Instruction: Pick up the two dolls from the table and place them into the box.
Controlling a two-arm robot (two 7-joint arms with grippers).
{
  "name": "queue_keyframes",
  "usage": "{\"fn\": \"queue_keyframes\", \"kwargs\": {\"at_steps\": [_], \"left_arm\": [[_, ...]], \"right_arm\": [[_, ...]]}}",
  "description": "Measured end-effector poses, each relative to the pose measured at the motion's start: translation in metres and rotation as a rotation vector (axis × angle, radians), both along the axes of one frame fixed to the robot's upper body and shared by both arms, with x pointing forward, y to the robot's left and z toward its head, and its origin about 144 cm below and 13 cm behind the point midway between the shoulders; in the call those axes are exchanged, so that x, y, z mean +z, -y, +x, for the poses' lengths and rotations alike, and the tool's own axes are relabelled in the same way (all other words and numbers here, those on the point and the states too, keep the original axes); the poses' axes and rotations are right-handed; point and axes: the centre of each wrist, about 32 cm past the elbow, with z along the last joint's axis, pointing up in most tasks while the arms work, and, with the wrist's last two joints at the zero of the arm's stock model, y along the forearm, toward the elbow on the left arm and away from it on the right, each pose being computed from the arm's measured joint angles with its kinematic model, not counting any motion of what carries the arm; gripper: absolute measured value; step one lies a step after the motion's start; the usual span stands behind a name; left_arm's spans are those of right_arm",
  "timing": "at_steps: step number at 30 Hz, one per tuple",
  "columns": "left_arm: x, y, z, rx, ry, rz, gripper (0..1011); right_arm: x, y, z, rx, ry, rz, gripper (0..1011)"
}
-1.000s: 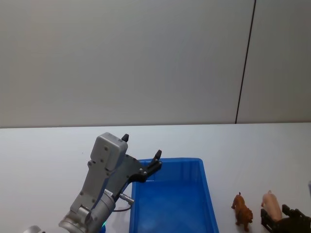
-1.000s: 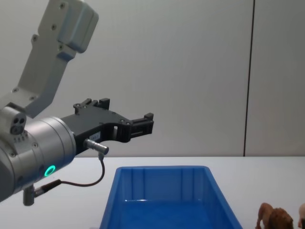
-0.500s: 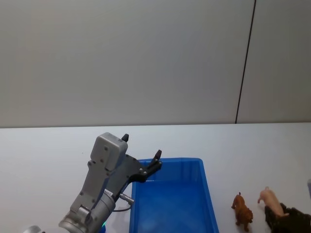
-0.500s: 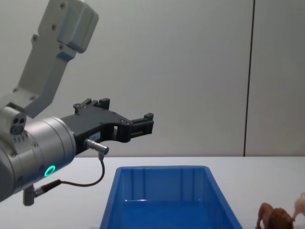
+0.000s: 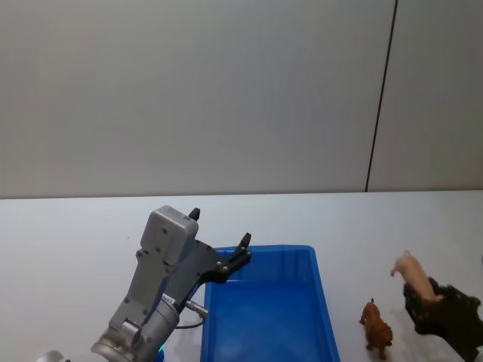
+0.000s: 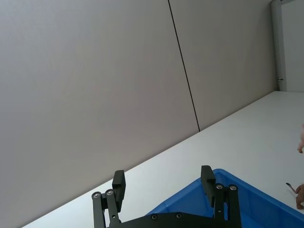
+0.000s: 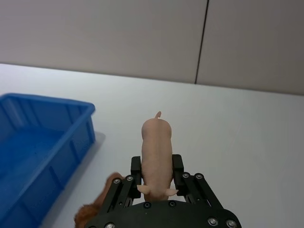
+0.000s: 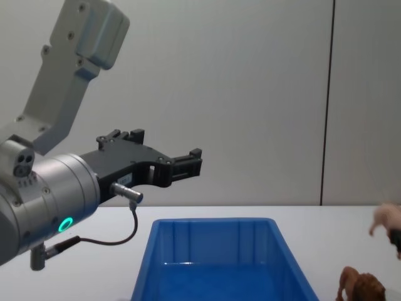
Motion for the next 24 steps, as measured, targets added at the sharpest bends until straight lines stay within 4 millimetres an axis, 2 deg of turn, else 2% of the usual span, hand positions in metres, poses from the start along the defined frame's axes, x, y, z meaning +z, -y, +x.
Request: {"fn": "queue_keyframes", "kwargs": {"at_steps": [12, 24], "left_arm": [[0.0, 0.0, 0.0, 0.0, 0.0, 0.0, 1001], [0.0, 0.0, 0.0, 0.0, 0.0, 0.0, 1001]], "right_arm": [[0.018, -0.013, 0.014, 0.145, 0.081, 0.048, 363], [0.027, -0.033, 0.031, 0.319, 0.104, 0.103, 363]]}}
